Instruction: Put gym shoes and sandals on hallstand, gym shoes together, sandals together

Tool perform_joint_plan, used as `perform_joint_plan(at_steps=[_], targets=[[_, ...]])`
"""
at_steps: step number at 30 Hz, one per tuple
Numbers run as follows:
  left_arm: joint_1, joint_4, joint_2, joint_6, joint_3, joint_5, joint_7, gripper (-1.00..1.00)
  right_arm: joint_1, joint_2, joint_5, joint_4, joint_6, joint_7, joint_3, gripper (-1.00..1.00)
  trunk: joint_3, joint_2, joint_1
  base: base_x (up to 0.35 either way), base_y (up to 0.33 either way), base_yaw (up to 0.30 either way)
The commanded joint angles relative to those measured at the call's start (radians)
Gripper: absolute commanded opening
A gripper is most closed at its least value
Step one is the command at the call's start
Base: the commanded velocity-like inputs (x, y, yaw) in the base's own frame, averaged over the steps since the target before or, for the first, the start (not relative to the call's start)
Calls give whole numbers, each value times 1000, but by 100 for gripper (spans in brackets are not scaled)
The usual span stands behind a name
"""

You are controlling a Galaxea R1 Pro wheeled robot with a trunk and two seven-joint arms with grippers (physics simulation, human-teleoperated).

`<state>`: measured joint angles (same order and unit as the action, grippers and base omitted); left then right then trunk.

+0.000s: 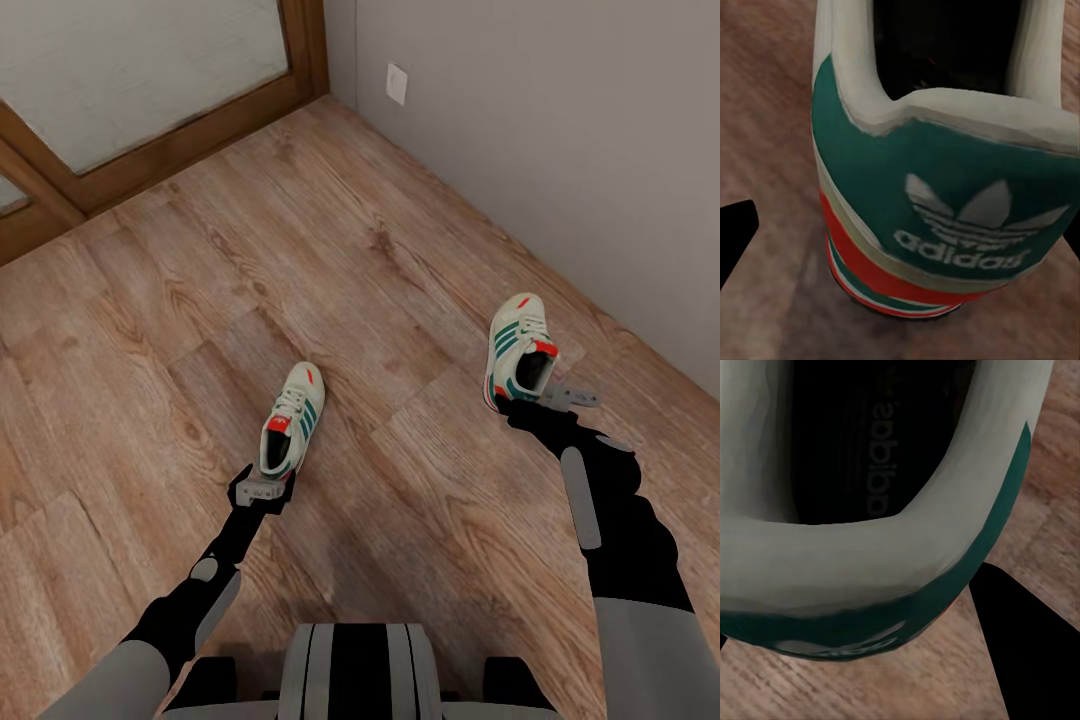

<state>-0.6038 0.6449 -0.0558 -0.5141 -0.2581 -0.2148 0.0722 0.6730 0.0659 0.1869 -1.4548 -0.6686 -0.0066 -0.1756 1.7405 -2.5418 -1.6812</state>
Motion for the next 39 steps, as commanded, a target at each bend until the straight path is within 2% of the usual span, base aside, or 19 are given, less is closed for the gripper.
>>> perform_joint_plan(at_steps=[1, 12, 27, 39], targets=[[-1, -1, -1, -3, -4, -11, 4, 100, 0, 0, 6, -1, -5, -1, -1, -100, 1, 0, 0, 0, 0, 0], [-1, -1, -1, -3, -4, -11, 4, 100, 0, 0, 6, -1, -5, -1, -1, -100, 44, -3, -4, 0, 0, 0], [-1, -1, -1, -3, -3, -11, 3, 100, 0, 0, 6, -1, -5, -1, -1, -100, 49, -3, -4, 0, 0, 0], [-1, -1, -1, -3, -3, -11, 3, 100, 0, 0, 6, -1, -5, 0, -2, -100, 49, -3, -4, 104, 0, 0]])
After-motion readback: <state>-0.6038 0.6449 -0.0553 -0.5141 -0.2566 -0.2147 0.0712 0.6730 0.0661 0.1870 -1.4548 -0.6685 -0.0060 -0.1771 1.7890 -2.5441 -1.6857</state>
